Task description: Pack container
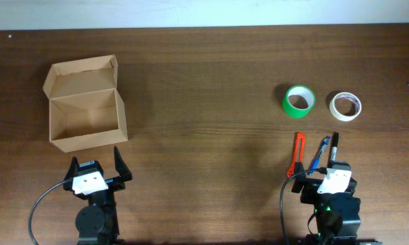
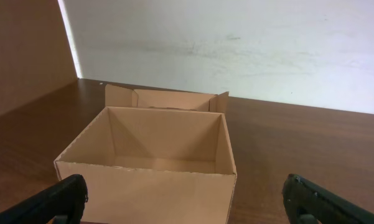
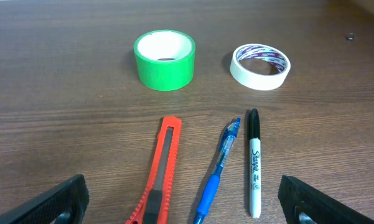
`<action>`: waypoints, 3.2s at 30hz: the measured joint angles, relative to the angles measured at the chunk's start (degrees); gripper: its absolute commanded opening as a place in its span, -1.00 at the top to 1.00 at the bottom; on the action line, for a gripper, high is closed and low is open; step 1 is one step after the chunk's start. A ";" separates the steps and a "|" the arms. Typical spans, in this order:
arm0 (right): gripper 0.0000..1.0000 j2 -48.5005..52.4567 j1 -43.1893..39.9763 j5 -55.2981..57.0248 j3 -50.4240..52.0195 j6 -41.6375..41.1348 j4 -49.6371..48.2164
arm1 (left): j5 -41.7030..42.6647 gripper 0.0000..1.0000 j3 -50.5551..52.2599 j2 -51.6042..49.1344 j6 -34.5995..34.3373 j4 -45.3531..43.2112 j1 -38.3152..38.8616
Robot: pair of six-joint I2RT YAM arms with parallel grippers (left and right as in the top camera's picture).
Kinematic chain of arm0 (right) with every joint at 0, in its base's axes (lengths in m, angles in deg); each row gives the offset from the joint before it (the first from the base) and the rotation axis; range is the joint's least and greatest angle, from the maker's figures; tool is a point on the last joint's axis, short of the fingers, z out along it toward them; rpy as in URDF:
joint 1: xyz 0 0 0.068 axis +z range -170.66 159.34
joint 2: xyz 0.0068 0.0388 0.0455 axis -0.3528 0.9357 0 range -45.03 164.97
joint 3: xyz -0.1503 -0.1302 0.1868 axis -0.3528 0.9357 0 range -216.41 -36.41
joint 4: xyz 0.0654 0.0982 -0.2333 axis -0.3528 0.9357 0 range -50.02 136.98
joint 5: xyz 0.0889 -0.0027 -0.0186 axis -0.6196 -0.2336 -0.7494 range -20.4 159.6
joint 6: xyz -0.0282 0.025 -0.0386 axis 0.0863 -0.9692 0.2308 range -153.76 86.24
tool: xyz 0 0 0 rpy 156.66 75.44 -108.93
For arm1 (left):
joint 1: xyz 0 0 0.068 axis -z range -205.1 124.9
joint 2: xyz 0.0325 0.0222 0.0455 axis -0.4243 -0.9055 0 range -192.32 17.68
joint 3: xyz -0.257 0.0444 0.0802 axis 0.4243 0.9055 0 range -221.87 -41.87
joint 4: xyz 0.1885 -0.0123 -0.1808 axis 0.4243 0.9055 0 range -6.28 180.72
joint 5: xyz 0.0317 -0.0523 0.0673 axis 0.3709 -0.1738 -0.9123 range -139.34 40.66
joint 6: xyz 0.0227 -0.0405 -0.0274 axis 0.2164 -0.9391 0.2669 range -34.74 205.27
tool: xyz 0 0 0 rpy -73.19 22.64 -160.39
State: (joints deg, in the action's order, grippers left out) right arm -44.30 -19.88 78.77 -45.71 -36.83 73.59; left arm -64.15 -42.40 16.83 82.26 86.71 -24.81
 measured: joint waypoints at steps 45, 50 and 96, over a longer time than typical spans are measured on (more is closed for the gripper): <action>-0.98 0.00 0.00 0.26 0.02 0.04 -0.37 | 0.00 -1.00 0.00 0.00 0.00 0.00 0.00; -0.98 0.00 0.00 -1.90 0.11 0.04 -3.37 | 0.00 -1.00 0.00 0.00 0.00 -0.09 0.00; -0.98 99.45 -44.94 -18.14 -98.71 0.04 42.05 | 2.60 -1.00 -82.42 -90.95 1.09 31.78 -9.75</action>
State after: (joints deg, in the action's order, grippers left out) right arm 55.15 -64.82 60.63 -144.42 -36.78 115.64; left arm -61.55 -124.83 -74.11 83.35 118.49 -34.56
